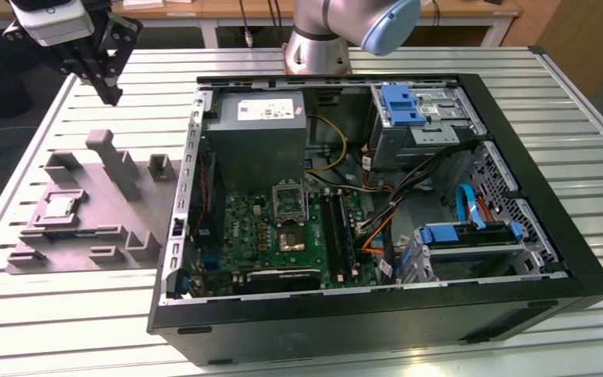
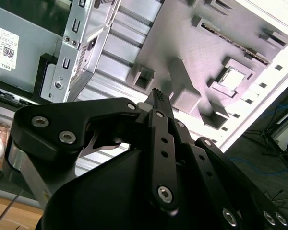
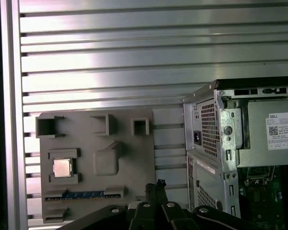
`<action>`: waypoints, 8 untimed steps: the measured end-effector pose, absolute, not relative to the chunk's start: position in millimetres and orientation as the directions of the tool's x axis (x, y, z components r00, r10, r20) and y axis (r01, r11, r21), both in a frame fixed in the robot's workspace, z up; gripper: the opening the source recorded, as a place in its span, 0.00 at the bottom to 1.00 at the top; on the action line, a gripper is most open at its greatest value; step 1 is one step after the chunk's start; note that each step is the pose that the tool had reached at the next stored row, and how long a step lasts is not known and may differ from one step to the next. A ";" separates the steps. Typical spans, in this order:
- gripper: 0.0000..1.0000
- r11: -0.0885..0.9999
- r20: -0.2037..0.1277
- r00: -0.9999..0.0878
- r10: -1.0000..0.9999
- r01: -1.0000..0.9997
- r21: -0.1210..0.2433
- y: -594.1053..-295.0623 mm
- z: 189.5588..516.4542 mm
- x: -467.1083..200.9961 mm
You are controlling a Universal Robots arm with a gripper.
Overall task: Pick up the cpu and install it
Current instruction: 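Reach for the cpu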
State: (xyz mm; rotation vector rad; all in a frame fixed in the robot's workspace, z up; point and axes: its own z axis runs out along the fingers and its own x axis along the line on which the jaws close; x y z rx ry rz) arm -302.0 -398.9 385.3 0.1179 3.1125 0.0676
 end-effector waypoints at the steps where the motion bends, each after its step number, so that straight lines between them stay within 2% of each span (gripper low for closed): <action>1: 0.11 0.996 -0.025 -0.997 0.076 0.075 0.044 -398.9 385.2 -302.2; 8: 0.11 0.996 -0.025 -0.997 0.076 0.075 0.044 -399.0 385.1 -307.5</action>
